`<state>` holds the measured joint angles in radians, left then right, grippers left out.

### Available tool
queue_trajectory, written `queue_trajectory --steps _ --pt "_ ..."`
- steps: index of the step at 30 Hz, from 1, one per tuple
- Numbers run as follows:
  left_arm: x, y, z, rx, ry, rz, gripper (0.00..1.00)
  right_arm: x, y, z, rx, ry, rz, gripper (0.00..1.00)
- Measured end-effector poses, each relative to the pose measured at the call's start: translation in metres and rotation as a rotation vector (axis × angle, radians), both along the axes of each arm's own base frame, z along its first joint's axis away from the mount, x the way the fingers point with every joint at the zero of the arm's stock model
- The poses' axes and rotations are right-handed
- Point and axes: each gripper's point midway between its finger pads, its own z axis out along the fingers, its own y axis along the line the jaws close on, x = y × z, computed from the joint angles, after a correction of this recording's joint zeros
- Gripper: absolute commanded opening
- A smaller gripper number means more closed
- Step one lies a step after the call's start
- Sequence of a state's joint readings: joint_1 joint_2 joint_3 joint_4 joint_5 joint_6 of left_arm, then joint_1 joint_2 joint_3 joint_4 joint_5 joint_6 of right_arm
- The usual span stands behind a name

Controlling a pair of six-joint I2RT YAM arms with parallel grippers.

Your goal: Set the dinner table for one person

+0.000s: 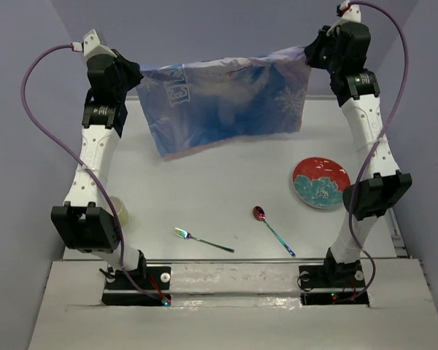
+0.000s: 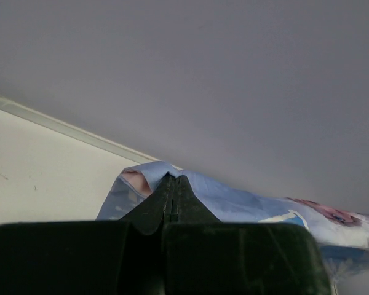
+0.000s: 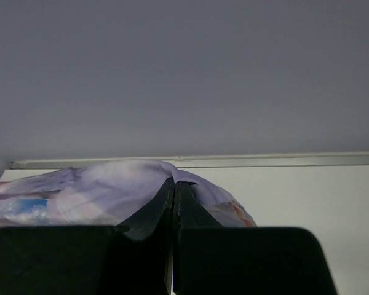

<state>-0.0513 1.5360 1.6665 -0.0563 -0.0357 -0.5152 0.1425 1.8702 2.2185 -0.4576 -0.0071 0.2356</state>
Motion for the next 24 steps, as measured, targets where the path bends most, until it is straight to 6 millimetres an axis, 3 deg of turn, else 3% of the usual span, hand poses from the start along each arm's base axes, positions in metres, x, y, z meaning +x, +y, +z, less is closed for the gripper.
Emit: queue_trajectory --steps 2,6,10,11,14,17,18,20,21,24 --pt "0.0 0.0 -0.003 -0.001 0.015 -0.012 0.0 -0.004 0.0 0.007 -0.002 -0.008 0.007 0.0" --pt "-0.012 -0.003 -0.01 -0.006 0.005 -0.034 0.0 -0.033 0.001 0.019 0.008 -0.034 0.03 0.0" --pt "-0.042 -0.006 -0.052 -0.038 0.057 -0.052 0.0 -0.082 0.002 -0.027 0.043 0.03 0.065 0.0" --pt "-0.049 -0.007 -0.063 -0.056 0.049 -0.053 0.0 -0.086 0.004 -0.04 0.054 0.039 0.073 0.0" --pt "-0.07 -0.007 -0.127 -0.101 0.124 -0.047 0.0 -0.095 0.009 -0.111 0.082 0.158 0.091 0.0" --pt "-0.088 -0.007 -0.208 -0.143 0.257 -0.031 0.0 -0.099 0.015 -0.217 0.104 0.361 0.1 0.0" --pt "-0.098 -0.007 -0.239 -0.157 0.315 -0.024 0.0 -0.108 0.016 -0.259 0.109 0.457 0.099 0.0" --pt "-0.116 -0.007 -0.286 -0.171 0.409 -0.013 0.0 -0.128 0.017 -0.316 0.123 0.592 0.095 0.0" --pt "-0.125 -0.008 -0.306 -0.174 0.458 -0.011 0.0 -0.136 0.016 -0.331 0.124 0.633 0.093 0.0" --pt "-0.138 -0.008 -0.332 -0.178 0.501 -0.009 0.0 -0.157 0.016 -0.36 0.141 0.699 0.089 0.0"
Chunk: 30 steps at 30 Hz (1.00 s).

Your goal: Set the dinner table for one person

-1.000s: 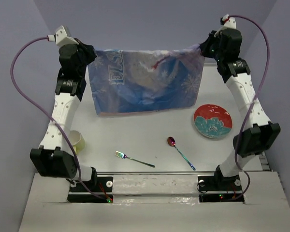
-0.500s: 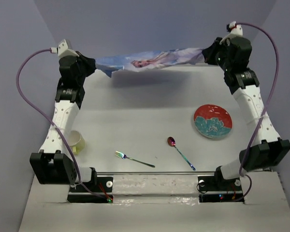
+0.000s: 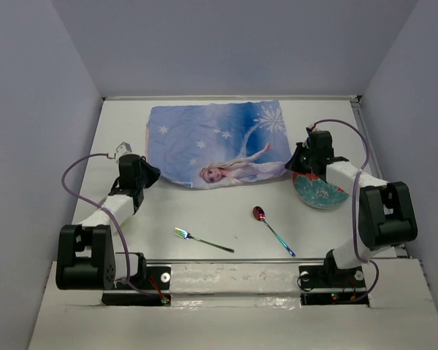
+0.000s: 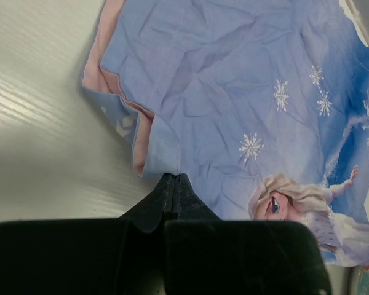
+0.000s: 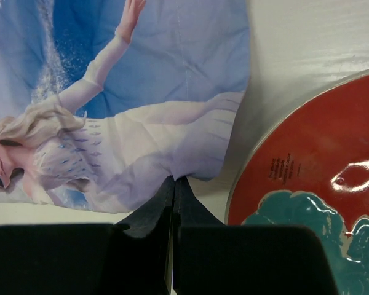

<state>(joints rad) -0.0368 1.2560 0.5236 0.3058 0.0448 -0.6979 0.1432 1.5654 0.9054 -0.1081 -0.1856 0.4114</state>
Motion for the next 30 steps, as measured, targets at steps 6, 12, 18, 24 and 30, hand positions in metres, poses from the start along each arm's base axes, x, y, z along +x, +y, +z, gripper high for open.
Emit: queue_trajectory --steps 6,12,18,24,30 --pt "-0.01 0.002 -0.001 0.003 -0.045 0.005 0.0 -0.023 0.001 -0.004 0.04 -0.025 -0.01 0.0" --pt "-0.027 0.01 -0.013 0.034 -0.04 0.031 0.0 -0.064 -0.003 -0.028 0.06 0.014 -0.024 0.0" --pt "-0.051 0.013 -0.035 0.042 0.003 0.035 0.0 -0.094 -0.009 -0.046 0.071 0.064 -0.072 0.0" --pt "-0.058 0.012 -0.026 0.028 -0.035 0.043 0.0 -0.092 -0.013 -0.04 0.071 0.041 -0.109 0.03" --pt "-0.069 0.012 -0.028 0.005 -0.043 0.057 0.0 -0.092 -0.017 -0.047 0.05 0.064 -0.134 0.13"
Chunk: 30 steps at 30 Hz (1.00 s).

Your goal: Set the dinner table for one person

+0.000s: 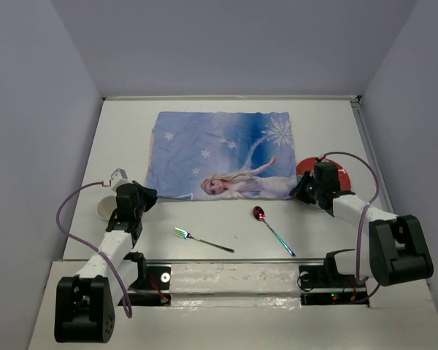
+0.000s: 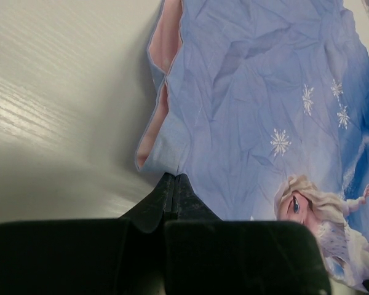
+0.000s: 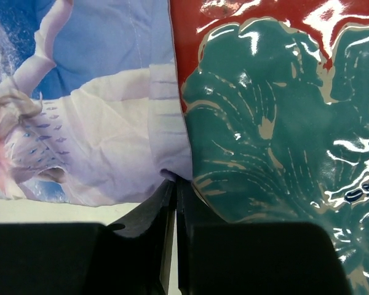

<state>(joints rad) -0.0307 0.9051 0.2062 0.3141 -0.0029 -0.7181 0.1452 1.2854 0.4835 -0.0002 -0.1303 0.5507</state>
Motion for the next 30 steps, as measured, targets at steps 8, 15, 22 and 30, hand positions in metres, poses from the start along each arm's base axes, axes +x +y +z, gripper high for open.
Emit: queue_trajectory --steps 8,15,22,30 --pt "-0.013 0.001 -0.001 -0.012 0.001 0.015 0.43 -0.002 -0.007 0.009 -0.023 -0.01 -0.038 0.46" --pt "-0.014 0.002 0.018 0.004 -0.072 0.003 0.96 0.005 -0.005 0.048 -0.003 -0.087 -0.037 0.66" --pt "-0.016 -0.008 0.031 0.005 -0.103 -0.061 0.99 0.014 -0.018 0.091 0.002 -0.205 -0.123 0.69" --pt "0.0 -0.069 0.117 -0.027 -0.295 -0.286 0.99 0.013 -0.094 0.115 -0.055 -0.275 -0.436 0.7"
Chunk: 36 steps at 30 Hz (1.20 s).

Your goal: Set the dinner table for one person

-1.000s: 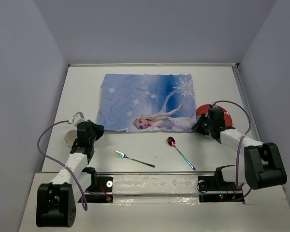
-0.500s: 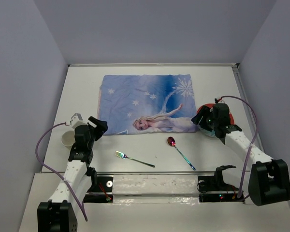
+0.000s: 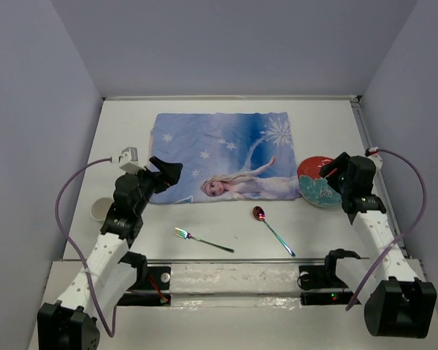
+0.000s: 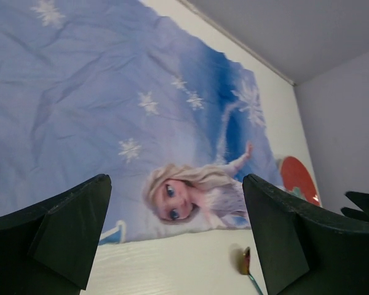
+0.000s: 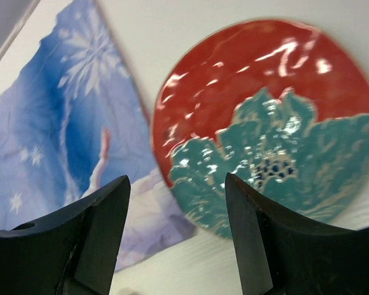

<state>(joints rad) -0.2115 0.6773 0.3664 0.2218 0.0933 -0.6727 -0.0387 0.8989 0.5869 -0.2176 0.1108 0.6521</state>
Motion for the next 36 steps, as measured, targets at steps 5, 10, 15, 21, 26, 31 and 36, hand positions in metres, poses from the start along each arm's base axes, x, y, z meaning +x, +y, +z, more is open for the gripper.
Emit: queue_trajectory --steps 5,10,15,21,26,31,36 --pt "0.001 -0.051 0.027 0.0 -0.055 -0.173 0.99 -0.011 -0.048 -0.007 -0.033 0.042 -0.183 0.79" --pt "-0.015 -0.091 0.049 0.024 -0.099 -0.336 0.99 -0.035 -0.108 -0.024 -0.027 0.111 -0.414 0.8" --pt "-0.04 -0.105 0.115 0.031 -0.258 -0.443 0.99 -0.052 -0.119 -0.051 0.024 0.176 -0.481 0.78" --pt "-0.076 -0.1 0.167 0.108 -0.388 -0.547 0.99 -0.051 -0.09 -0.098 0.199 0.295 -0.396 0.74" --pt "-0.086 -0.089 0.157 0.205 -0.382 -0.559 0.99 -0.053 -0.074 -0.113 0.304 0.299 -0.366 0.68" --pt "-0.081 -0.083 0.127 0.267 -0.325 -0.536 0.99 -0.043 -0.07 -0.113 0.361 0.266 -0.347 0.58" --pt "-0.08 -0.08 0.092 0.315 -0.253 -0.545 0.99 -0.036 -0.068 -0.115 0.412 0.23 -0.348 0.46"
